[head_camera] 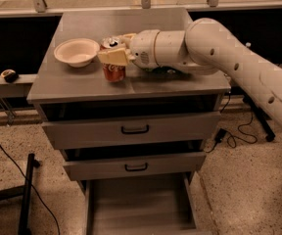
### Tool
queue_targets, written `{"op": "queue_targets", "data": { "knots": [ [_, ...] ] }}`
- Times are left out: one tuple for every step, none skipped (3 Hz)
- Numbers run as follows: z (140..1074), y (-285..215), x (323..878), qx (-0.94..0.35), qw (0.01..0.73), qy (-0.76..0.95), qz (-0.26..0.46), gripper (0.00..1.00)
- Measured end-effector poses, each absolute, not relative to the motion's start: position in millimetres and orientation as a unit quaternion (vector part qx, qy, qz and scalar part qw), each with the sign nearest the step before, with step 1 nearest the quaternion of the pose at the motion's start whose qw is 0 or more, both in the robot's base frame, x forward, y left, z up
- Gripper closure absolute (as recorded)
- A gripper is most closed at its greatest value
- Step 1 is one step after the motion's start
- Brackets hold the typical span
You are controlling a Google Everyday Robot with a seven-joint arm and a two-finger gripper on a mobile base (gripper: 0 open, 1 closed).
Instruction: Pick coke can from bottom drawer and place on counter
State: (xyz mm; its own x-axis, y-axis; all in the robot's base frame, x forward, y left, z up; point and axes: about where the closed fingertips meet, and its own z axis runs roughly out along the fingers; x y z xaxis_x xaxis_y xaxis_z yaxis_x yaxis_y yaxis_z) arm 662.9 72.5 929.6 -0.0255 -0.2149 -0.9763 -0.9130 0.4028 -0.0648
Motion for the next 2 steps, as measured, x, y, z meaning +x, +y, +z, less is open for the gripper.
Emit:
{"op": "queue_targets", "data": {
  "knots": [
    [911.6,76.7,673.8,-0.433,0.53,0.657,0.317,0.51],
    [911.8,76.6,673.7,-0.433,0.53,0.657,0.316,0.28]
  ]
}}
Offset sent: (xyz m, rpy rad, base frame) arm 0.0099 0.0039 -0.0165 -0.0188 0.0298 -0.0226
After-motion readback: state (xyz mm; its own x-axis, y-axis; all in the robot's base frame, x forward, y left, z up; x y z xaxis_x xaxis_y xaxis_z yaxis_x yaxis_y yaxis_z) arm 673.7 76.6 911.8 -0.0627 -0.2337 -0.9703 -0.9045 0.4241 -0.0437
